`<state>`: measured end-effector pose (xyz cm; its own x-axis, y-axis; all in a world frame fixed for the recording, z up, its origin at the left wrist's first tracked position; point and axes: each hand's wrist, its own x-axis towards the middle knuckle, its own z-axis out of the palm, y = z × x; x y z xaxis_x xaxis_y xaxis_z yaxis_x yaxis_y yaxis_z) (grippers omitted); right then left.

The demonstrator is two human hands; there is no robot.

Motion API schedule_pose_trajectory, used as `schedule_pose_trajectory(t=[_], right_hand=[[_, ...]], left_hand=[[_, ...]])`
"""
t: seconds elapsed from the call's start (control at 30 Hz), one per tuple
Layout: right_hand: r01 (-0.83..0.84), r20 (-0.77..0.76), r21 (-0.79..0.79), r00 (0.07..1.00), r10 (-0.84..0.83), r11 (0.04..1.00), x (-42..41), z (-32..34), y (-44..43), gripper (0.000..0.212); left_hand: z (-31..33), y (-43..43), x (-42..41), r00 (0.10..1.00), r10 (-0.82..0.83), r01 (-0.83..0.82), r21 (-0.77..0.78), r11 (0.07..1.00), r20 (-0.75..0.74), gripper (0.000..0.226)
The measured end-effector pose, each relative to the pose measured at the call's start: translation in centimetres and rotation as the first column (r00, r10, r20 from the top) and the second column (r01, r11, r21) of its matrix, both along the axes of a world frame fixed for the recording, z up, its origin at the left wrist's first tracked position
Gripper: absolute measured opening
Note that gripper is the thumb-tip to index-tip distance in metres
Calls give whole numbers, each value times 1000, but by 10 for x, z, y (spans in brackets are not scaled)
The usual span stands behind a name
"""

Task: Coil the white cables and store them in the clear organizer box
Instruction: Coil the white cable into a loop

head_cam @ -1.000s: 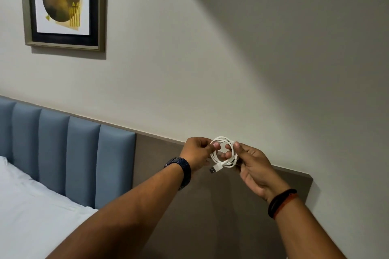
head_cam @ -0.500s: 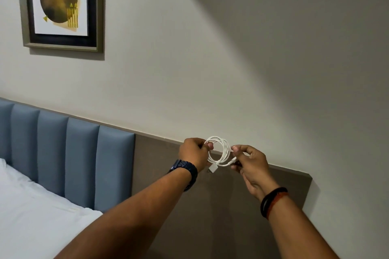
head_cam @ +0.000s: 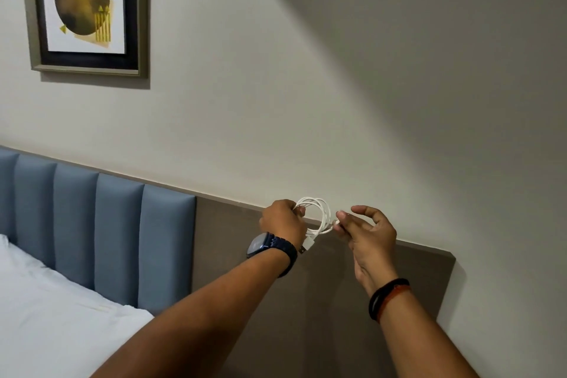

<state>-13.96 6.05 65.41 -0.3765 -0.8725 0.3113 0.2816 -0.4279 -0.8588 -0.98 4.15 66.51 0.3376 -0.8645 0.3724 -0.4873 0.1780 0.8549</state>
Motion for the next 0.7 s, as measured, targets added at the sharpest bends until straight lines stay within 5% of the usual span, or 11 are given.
schedule_pose_trajectory(t=[0.2,0.37,0.7], right_hand=[[-97,-170,-55,982,87,994,6,0,6,19],[-1,-415,28,910,12,1000,10,-1,4,12],[72,-508,52,861,-36,996,5,-5,-3,14]], left_hand=[[1,-4,0,995,55,-56,21,998,80,23],[-5,-1,-1,990,8,-5,-27,1000,137,23],[-12,0,6,968,-221,229,-58,972,118,29]])
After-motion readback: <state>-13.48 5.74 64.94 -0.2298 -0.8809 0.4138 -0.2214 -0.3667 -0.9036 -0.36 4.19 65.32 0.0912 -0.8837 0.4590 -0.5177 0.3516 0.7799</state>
